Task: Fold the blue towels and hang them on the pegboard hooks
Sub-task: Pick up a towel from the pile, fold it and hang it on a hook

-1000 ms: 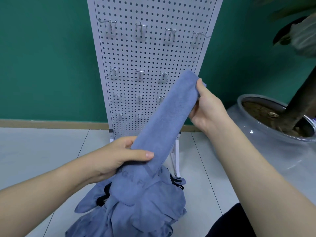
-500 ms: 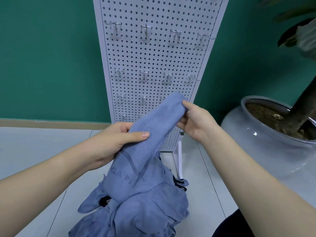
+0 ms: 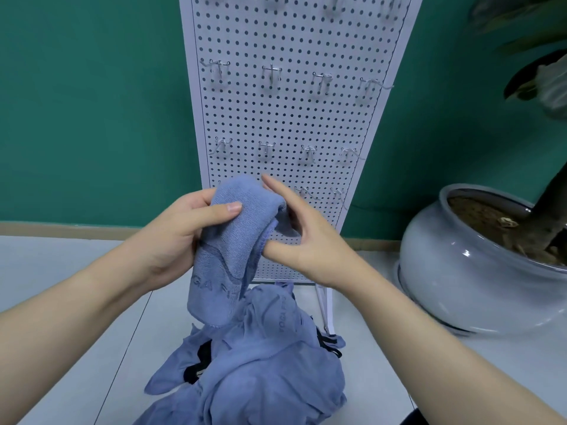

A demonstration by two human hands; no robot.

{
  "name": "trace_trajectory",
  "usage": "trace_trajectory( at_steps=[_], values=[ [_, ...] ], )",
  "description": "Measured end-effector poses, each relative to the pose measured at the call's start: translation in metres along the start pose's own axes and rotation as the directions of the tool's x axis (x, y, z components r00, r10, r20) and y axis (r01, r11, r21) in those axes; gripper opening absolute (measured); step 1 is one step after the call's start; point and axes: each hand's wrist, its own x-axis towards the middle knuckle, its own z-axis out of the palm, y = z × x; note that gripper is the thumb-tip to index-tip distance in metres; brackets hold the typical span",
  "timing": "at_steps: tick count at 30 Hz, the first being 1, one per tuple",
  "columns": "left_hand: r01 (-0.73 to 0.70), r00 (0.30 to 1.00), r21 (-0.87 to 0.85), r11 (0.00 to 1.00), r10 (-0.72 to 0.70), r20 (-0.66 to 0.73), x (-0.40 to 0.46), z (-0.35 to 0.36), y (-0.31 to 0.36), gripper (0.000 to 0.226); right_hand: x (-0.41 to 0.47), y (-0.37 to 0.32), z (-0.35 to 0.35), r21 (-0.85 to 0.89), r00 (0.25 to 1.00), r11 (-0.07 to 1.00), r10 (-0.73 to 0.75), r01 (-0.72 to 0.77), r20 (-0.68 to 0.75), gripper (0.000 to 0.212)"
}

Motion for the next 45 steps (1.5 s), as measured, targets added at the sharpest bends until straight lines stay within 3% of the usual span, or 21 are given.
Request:
trace_trajectory(
  at_steps=[4, 7, 10, 14, 17, 19, 21, 23, 26, 30, 41, 45],
  values=[
    [0.005, 1.000, -0.069, 0.998, -0.004, 0.009, 0.002, -0.007, 0.000, 0.054, 0.004, 0.004, 0.017, -0.099, 0.967, 0.992, -0.103, 0.082, -0.233, 0.069],
    [0.000, 1.000, -0.065, 0.998, 0.001, 0.022, 0.004, -0.007, -0.003, 0.072, 0.008, 0.004, 0.022, -0.102, 0.932, 0.981, -0.189, 0.165, -0.311, 0.067],
    [-0.052, 0.998, 0.035, 0.998, 0.053, -0.016, 0.003, -0.002, -0.001, 0.056, 0.008, 0.001, 0.025, -0.129, 0.917, 0.972, -0.229, 0.196, -0.328, 0.058],
    [-0.106, 0.970, 0.310, 0.945, 0.166, -0.177, 0.003, 0.002, -0.006, 0.034, 0.006, -0.004, 0.030, -0.109, 0.906, 0.983, -0.177, 0.146, -0.384, 0.048],
    [-0.153, 0.876, 0.519, 0.841, 0.359, -0.323, 0.003, 0.007, -0.016, 0.043, 0.008, -0.005, 0.030, -0.016, 0.893, 0.999, -0.039, 0.035, -0.449, 0.049],
    [-0.172, 0.801, 0.710, 0.683, 0.517, -0.303, 0.000, 0.012, -0.022, 0.043, 0.008, -0.008, 0.030, -0.032, 0.887, 0.999, 0.010, -0.029, -0.462, 0.045],
    [-0.211, 0.778, 0.786, 0.582, 0.586, -0.225, -0.003, 0.019, -0.027, 0.032, 0.008, -0.009, 0.029, -0.042, 0.878, 0.997, 0.037, -0.064, -0.478, 0.043],
    [-0.252, 0.794, 0.779, 0.574, 0.583, -0.173, -0.006, 0.024, -0.031, 0.028, 0.007, -0.013, 0.028, -0.019, 0.864, 0.995, 0.078, -0.101, -0.497, 0.044],
    [-0.244, 0.856, 0.727, 0.642, 0.495, -0.150, -0.012, 0.035, -0.022, 0.044, 0.008, -0.025, 0.023, 0.032, 0.837, 0.992, 0.118, -0.120, -0.535, 0.050],
    [-0.239, 0.868, 0.720, 0.652, 0.476, -0.143, -0.011, 0.052, 0.001, 0.046, 0.014, -0.050, 0.013, 0.041, 0.844, 0.996, 0.093, -0.084, -0.528, 0.050],
    [-0.312, 0.748, 0.702, 0.641, 0.621, -0.235, 0.027, 0.042, 0.098, 0.036, 0.067, -0.131, -0.030, -0.088, 0.861, 0.996, -0.054, 0.011, -0.506, 0.050],
    [-0.340, 0.686, 0.746, 0.573, 0.693, -0.220, 0.051, 0.033, 0.147, 0.035, 0.096, -0.163, -0.045, -0.154, 0.839, 0.986, -0.140, 0.067, -0.526, 0.044]
  ],
)
